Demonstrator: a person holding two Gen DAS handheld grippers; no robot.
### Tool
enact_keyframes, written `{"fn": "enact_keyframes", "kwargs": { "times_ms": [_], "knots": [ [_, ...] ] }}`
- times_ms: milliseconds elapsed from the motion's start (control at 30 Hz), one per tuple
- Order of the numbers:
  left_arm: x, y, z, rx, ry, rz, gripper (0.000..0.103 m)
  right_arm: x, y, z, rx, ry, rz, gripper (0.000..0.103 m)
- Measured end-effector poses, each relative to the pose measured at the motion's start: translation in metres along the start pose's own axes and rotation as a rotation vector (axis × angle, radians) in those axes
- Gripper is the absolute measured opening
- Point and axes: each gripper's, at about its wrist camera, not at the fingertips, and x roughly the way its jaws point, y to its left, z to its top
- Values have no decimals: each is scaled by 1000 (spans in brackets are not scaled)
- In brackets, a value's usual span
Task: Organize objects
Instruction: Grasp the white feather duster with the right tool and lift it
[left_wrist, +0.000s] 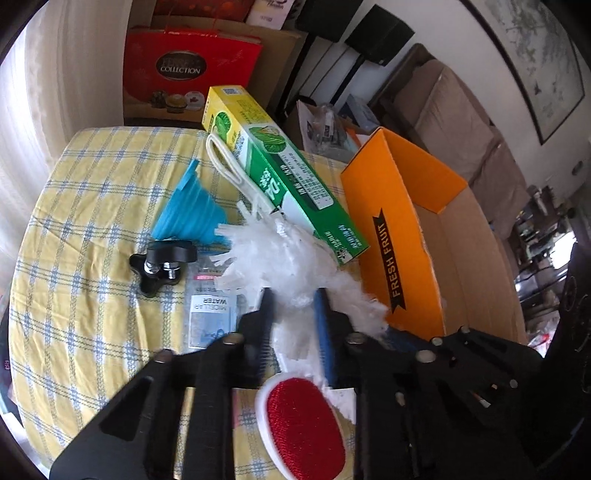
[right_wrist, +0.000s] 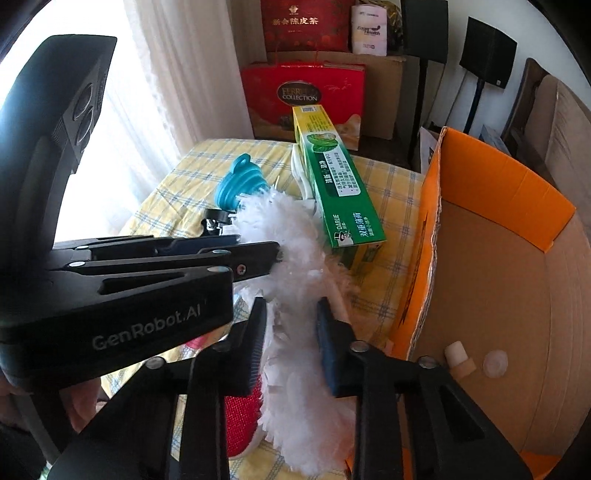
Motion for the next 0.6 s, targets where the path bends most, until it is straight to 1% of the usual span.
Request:
{"fn": "enact_keyframes", "kwargs": {
  "times_ms": [33,100,200,400,600],
  "knots": [
    [-2,-2,0,7,-8,0,4,-1,-1,0,6,-3,-2,16],
    [-4,-7,0,20,-14,0,3,-1,-4,0,22,-9,4,10],
    [-10,-14,1,41,-25,-8,2,-6,-8,0,46,-24,31,7],
    [-33,-30,4,62,-79,-25,2,-23,-3,-2,51,-71,50,6],
    [-64,-51,9,110,-142,-29,2,-54,1,3,56,-135,62,6]
  ]
}}
